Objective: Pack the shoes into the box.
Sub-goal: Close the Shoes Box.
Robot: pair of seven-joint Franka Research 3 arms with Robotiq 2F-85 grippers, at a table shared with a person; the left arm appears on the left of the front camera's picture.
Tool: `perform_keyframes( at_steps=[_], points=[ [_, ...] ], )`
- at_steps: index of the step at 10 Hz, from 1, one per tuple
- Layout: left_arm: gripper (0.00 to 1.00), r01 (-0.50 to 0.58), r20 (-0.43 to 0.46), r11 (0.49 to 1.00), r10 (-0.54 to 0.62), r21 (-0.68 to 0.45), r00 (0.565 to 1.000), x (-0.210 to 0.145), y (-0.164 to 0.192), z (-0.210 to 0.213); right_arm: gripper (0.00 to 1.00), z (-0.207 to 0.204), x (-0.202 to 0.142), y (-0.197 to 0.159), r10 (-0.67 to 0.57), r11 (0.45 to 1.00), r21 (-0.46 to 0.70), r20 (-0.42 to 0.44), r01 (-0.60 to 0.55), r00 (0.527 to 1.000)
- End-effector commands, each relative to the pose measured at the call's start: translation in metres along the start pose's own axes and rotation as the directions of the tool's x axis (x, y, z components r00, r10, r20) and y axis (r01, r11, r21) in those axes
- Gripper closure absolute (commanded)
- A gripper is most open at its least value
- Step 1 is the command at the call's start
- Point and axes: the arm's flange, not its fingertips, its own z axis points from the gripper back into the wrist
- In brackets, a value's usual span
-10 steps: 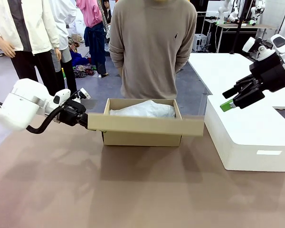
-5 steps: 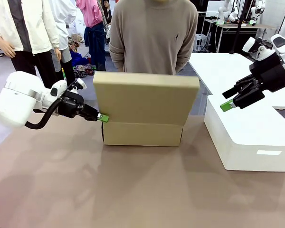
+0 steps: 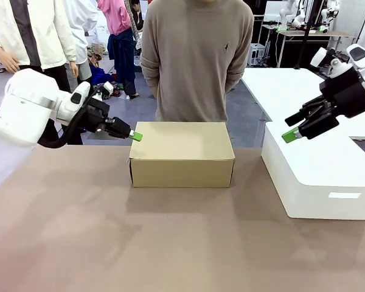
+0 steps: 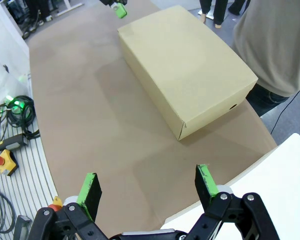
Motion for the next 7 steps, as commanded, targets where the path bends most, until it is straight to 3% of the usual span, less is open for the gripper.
perform_keyframes(
  at_steps=[1,3,4,5,6,7],
  points=[
    [1.0,-0.014,-0.101,0.998,0.02,0.061,0.995,0.017,-0.01,0.002,0.0,-0.003,0.0,-0.002,0.019,1.0,0.012,0.041,-0.02,0.999],
    [1.0,-0.07,-0.249,0.992,0.095,0.105,0.964,0.029,-0.011,0.004,0.0,-0.003,0.0,-0.002,0.019,1.0,0.012,0.041,-0.02,0.999],
    [1.0,-0.074,-0.254,0.991,0.101,0.111,0.962,0.031,-0.012,0.006,0.0,-0.003,0.0,-0.002,0.019,1.0,0.012,0.041,-0.02,0.999],
    [1.0,-0.109,-0.315,0.99,0.132,0.089,0.94,0.029,-0.008,0.007,0.0,-0.003,0.0,-0.002,0.019,1.0,0.012,0.041,-0.02,0.999],
    [1.0,-0.055,-0.213,0.992,0.079,0.115,0.974,0.022,-0.011,0.003,0.0,-0.003,0.0,-0.002,0.019,1.0,0.012,0.041,-0.02,0.999],
    [1.0,-0.055,-0.213,0.992,0.079,0.115,0.974,0.022,-0.011,0.003,0.0,-0.003,0.0,-0.002,0.019,1.0,0.012,0.041,-0.02,0.999]
  ],
)
